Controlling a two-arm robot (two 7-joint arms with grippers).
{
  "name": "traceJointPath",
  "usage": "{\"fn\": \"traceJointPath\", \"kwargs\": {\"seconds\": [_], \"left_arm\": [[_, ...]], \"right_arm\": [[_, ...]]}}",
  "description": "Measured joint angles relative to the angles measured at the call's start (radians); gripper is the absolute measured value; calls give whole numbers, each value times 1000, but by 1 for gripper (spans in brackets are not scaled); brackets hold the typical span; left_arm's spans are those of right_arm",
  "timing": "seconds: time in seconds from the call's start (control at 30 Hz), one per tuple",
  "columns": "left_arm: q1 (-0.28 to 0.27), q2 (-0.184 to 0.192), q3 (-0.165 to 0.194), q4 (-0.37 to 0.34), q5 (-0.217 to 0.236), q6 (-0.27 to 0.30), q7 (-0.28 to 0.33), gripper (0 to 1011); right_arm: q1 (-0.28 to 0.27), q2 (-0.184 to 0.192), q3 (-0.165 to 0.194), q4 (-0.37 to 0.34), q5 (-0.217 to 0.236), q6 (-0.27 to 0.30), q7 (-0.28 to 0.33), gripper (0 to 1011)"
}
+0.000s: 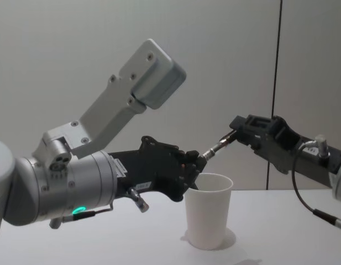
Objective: Place the pen into the pen holder.
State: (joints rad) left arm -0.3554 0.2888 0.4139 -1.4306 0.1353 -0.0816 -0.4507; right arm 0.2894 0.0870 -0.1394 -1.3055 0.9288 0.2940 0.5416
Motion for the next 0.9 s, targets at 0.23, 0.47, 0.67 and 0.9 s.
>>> {"fn": "traceJointPath", "kwargs": {"seconds": [0.23, 0.47, 0.67, 0.9], "left_arm": [[0, 0, 0, 0, 0, 0, 0, 127], [0, 0, 0, 0, 0, 0, 0, 226], [0, 0, 0, 0, 0, 0, 0, 392], [0, 0, 0, 0, 0, 0, 0, 624]], "right_arm": [[2, -1, -5, 4, 15, -11, -2, 131], [3, -1, -10, 7, 22, -22, -8, 131], [3, -1, -15, 7, 23, -32, -12, 131], [6, 2, -21, 5, 2, -50, -15, 131]]}}
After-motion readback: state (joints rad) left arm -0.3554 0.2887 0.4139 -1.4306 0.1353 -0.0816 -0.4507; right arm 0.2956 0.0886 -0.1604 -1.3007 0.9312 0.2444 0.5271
